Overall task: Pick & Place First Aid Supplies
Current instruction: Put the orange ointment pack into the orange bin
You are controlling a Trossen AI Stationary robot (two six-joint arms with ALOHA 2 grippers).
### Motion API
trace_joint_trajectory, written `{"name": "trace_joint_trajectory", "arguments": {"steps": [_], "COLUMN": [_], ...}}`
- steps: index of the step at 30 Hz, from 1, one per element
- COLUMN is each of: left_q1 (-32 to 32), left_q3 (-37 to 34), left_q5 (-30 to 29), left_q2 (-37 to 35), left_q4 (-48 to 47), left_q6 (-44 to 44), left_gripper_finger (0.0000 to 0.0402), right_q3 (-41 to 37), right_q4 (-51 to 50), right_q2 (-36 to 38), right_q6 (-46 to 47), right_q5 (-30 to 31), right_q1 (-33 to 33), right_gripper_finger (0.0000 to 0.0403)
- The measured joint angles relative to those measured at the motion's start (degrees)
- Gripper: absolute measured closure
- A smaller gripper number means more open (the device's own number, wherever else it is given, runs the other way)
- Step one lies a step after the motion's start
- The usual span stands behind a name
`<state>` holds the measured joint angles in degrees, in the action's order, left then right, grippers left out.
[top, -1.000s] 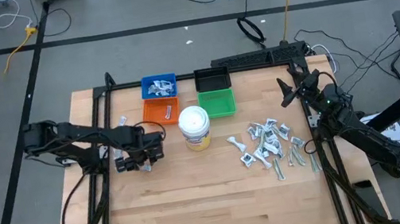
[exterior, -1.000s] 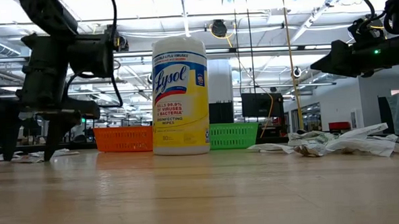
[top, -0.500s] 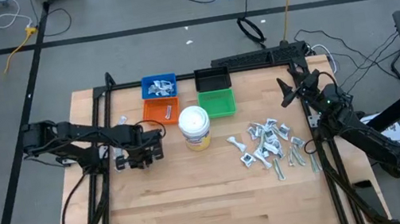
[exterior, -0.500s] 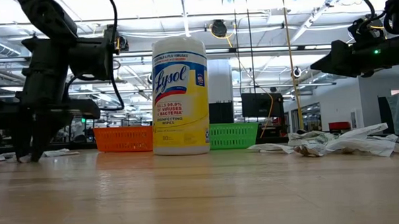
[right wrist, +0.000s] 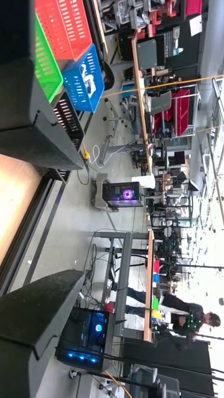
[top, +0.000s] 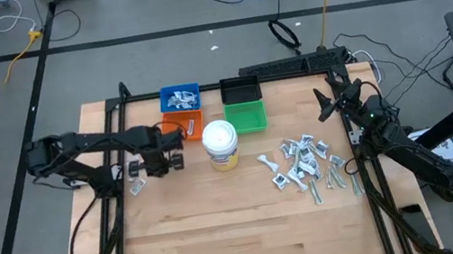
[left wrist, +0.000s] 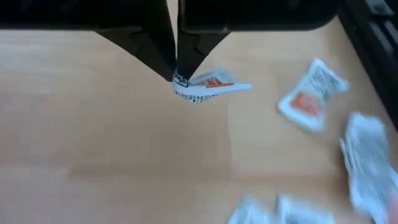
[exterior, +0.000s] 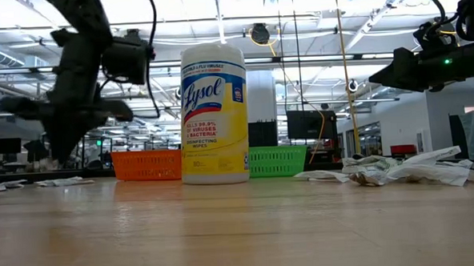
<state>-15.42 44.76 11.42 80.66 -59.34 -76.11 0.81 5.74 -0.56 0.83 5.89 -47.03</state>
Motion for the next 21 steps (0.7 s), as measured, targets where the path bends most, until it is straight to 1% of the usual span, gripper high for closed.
{"name": "trace_joint_trajectory", "arguments": {"steps": [4,10,13,17,21], "left_q1": [-3.90,-9.73,-12.32,-15.04,-17.11], "left_q3": [5.04,11.34,14.99,20.33,26.73], "left_q5": [-1.85,-3.08,-3.09,-3.57,-3.77], "left_q2": [0.00,1.33,4.16,9.50,15.20], "left_q4": [-5.09,-8.41,-10.88,-12.52,-13.74], "left_q6": [5.67,13.17,17.55,23.55,29.09], "left_gripper_finger": [0.0387,0.0395,0.0392,0.0398,0.0392], "right_q3": [0.01,-0.01,0.00,0.00,0.01], "right_q4": [0.00,0.00,0.00,0.00,0.00], "right_q2": [0.00,0.00,0.00,0.01,0.00], "right_q6": [0.01,-0.01,0.00,0.01,0.01], "right_q5": [0.00,0.00,-0.01,0.00,0.00], "right_q1": [0.00,-0.01,-0.01,-0.01,-0.01], "right_gripper_finger": [0.0130,0.0131,0.0132,0.0131,0.0131]}}
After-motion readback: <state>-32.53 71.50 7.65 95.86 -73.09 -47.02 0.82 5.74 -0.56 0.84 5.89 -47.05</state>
